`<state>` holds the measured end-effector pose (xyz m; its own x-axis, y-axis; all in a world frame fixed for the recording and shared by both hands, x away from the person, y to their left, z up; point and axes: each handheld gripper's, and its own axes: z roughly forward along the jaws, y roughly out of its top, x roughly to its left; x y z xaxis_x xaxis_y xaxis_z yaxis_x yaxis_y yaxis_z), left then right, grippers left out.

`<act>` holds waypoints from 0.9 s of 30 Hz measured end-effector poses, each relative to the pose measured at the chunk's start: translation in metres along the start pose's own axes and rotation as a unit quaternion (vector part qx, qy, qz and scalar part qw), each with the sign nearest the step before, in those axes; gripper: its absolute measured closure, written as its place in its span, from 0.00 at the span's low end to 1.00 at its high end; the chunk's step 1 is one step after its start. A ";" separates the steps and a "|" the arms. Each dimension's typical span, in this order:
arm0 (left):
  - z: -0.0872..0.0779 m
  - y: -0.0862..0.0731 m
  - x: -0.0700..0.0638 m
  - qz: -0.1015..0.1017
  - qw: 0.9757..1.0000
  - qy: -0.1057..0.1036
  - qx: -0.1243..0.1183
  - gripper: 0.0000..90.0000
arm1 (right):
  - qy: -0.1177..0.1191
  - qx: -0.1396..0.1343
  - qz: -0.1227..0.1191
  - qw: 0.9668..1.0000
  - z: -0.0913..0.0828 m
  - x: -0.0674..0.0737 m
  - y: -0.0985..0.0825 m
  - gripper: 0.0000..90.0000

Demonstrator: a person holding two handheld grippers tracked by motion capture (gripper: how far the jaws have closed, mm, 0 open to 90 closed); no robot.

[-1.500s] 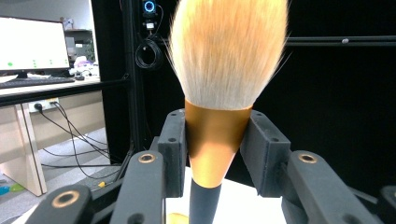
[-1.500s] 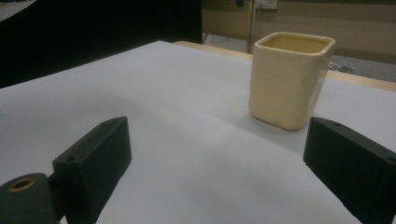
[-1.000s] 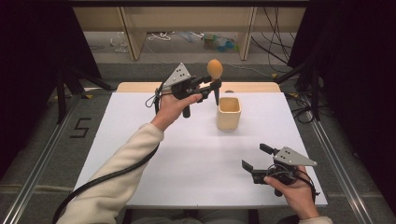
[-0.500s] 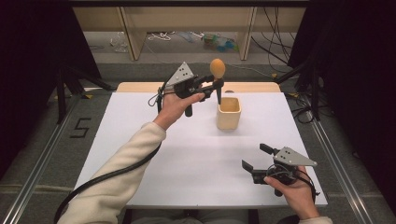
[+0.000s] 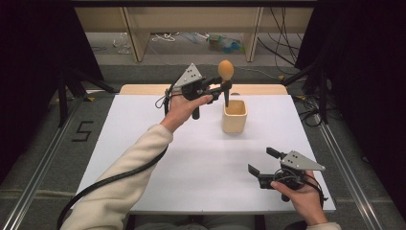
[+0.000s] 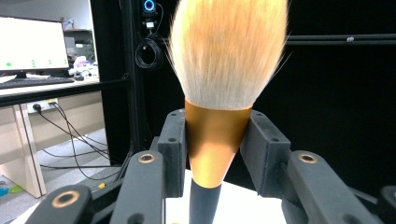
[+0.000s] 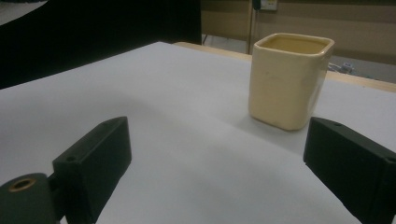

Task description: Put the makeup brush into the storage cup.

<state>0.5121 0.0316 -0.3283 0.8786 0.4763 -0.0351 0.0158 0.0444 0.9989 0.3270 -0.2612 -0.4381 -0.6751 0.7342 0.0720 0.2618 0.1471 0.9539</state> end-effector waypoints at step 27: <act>0.017 -0.006 0.003 -0.006 1.000 0.004 0.009 0.69 | 0.000 -0.004 0.001 1.000 0.000 0.000 0.000 0.10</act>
<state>0.5226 0.0183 -0.3336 0.8743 0.4831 -0.0466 0.0340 0.0349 0.9988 0.3272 -0.2615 -0.4383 -0.6747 0.7344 0.0742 0.2576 0.1400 0.9561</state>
